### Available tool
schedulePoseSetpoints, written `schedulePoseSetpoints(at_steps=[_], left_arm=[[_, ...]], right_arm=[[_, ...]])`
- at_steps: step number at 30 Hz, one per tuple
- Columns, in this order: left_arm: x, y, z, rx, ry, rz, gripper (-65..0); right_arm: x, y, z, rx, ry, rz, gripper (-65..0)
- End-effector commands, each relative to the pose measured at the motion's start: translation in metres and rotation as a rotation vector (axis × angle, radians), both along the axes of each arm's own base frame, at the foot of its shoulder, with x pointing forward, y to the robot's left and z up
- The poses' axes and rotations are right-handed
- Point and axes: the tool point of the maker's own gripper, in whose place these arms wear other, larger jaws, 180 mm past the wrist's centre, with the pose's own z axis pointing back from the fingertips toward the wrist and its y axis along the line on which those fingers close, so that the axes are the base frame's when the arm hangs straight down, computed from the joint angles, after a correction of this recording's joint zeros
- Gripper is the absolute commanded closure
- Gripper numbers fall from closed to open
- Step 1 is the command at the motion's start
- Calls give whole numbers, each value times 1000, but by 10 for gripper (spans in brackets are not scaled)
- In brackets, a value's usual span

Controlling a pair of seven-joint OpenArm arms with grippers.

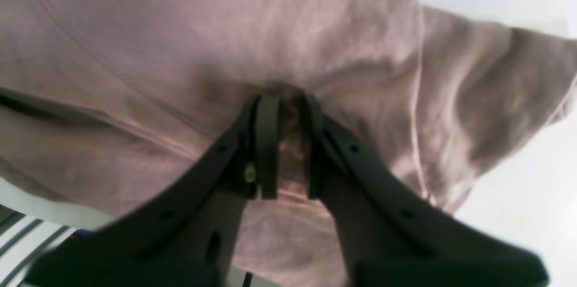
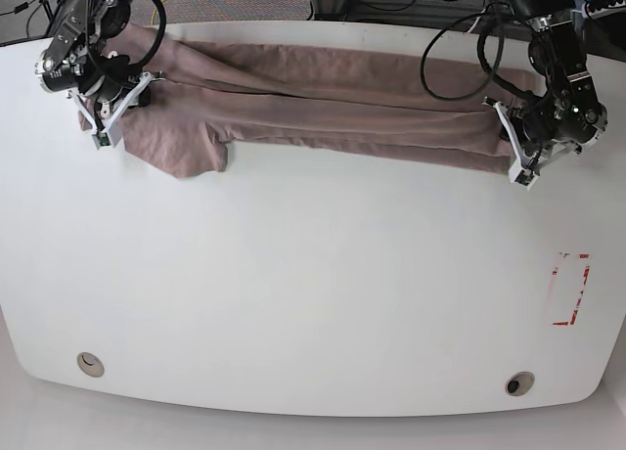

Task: Fold the T-shirt properly
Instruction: 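Lower the folded fabric with both grippers and press it flat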

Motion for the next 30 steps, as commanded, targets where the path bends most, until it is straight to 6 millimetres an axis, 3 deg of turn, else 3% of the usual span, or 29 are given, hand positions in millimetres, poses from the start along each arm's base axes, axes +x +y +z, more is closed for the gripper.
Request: schedulePoseSetpoints(at_steps=[1, 8, 18, 30], left_arm=[[5, 5, -1, -10, -11, 9, -89], [3, 4, -12, -32, 16, 18, -93], [30, 5, -9, -64, -5, 36, -93], [49, 5, 2, -66, -43, 36, -94]], right_arm=[[9, -5, 9, -16, -39, 2, -114], [17, -9, 0, 14, -55, -8, -116], [37, -3, -22, 81, -58, 21, -116], [73, -27, -2, 44, -126, 16, -116]])
